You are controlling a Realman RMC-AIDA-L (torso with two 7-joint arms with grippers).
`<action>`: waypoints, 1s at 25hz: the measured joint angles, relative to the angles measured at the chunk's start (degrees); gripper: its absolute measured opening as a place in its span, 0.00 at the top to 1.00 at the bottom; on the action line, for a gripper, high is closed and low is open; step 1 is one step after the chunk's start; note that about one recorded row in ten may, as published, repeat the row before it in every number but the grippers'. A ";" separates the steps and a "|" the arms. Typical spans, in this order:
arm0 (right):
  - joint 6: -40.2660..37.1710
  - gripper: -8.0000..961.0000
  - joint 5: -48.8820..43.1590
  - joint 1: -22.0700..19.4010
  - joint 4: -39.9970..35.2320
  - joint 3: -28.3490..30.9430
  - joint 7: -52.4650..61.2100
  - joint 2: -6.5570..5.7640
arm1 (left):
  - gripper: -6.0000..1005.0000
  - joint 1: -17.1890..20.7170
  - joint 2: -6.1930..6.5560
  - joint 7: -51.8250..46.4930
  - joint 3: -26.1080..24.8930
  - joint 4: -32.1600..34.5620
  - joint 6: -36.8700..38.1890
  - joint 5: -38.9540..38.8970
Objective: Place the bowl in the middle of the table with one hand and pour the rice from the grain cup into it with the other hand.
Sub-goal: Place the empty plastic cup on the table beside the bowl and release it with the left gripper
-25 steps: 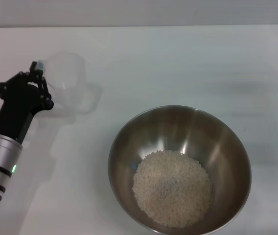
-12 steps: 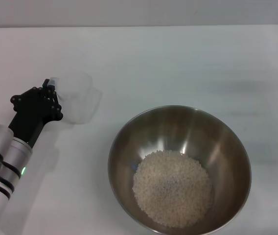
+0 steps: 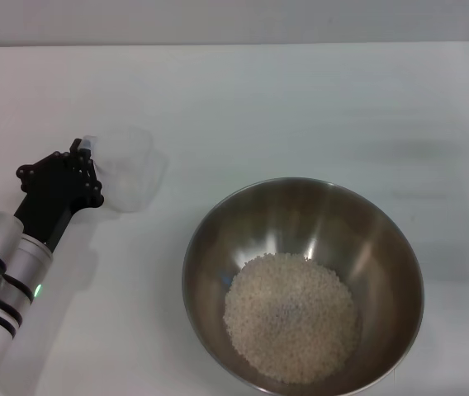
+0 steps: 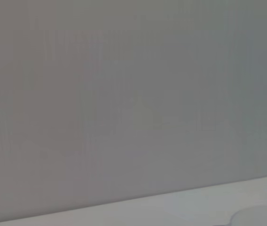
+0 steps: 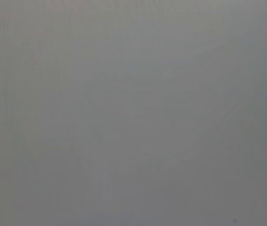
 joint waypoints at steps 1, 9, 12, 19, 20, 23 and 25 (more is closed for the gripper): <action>-0.04 0.56 0.00 -0.02 0.05 0.00 0.03 0.00 | 0.83 -0.02 0.00 0.17 0.04 0.05 -0.16 0.01; -0.34 0.56 -0.19 0.17 0.57 0.00 0.08 0.00 | 0.82 0.35 0.02 0.43 0.24 -0.13 -0.39 0.38; -0.28 0.56 -0.20 0.26 0.63 0.00 0.08 -0.03 | 0.81 0.97 0.15 0.05 0.70 -0.28 0.09 0.45; 0.15 0.56 -0.43 0.56 0.74 0.00 -0.23 -0.17 | 0.60 3.65 0.26 0.02 2.23 -0.11 4.04 0.54; 0.29 0.56 -0.47 0.58 0.76 0.00 -0.34 -0.17 | 0.60 4.03 0.27 0.01 2.25 -0.10 4.57 0.53; 1.48 0.56 -0.71 0.73 0.97 -0.49 -0.50 -0.18 | 0.60 6.08 0.27 -0.07 2.55 -0.26 7.95 0.53; 1.76 0.56 -0.86 0.73 1.10 -0.56 -0.54 -0.17 | 0.59 7.82 0.27 -0.18 3.20 -0.51 11.82 0.53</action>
